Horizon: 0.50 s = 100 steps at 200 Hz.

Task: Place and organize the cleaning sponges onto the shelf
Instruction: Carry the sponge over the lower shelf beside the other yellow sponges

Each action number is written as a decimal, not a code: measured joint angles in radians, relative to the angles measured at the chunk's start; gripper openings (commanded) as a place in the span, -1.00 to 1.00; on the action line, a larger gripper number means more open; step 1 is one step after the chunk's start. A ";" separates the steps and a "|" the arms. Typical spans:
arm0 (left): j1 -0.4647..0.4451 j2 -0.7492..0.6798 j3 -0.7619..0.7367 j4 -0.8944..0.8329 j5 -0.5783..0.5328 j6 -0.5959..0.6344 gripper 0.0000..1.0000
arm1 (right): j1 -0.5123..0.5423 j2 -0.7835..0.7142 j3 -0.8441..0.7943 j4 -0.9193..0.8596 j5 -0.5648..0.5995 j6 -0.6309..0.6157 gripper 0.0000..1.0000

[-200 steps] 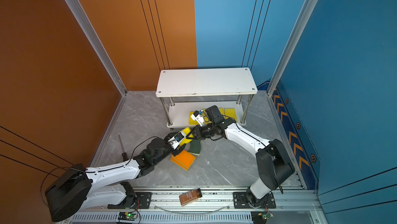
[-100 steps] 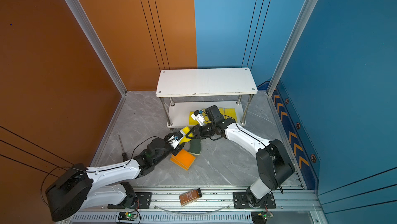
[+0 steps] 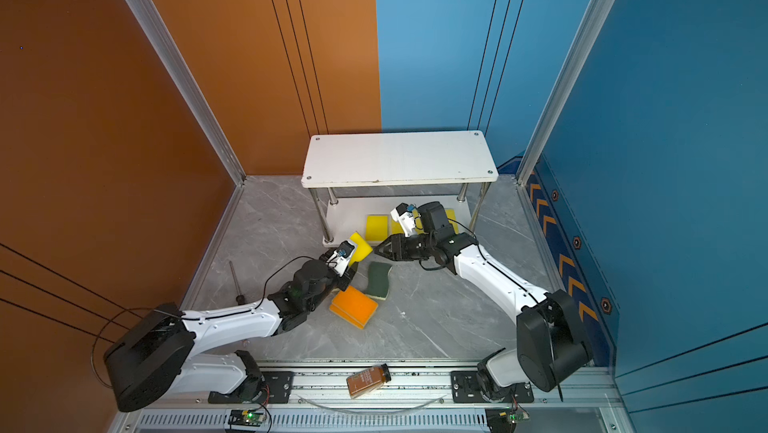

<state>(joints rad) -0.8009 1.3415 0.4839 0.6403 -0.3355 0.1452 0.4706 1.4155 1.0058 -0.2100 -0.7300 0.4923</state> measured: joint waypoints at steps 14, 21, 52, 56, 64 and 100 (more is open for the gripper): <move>0.000 0.033 0.025 0.000 -0.026 -0.029 0.05 | -0.010 -0.022 -0.012 0.005 0.003 0.004 -0.19; 0.000 0.048 0.039 -0.001 -0.039 -0.045 0.05 | -0.015 -0.030 -0.017 0.009 0.004 0.005 -0.19; -0.005 0.103 0.100 0.000 -0.096 -0.128 0.03 | -0.027 -0.053 -0.033 0.019 0.013 0.010 -0.18; -0.006 0.111 0.108 0.000 -0.105 -0.138 0.03 | -0.028 -0.056 -0.035 0.020 0.014 0.010 -0.18; -0.010 0.123 0.119 0.000 -0.121 -0.155 0.03 | -0.031 -0.059 -0.040 0.022 0.015 0.012 -0.18; -0.021 0.157 0.145 -0.010 -0.188 -0.224 0.03 | -0.034 -0.065 -0.054 0.024 0.021 0.014 -0.18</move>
<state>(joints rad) -0.8215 1.4982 0.6292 0.6308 -0.5240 -0.0784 0.4362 1.3506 0.9520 -0.1860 -0.7090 0.5068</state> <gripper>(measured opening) 0.519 0.410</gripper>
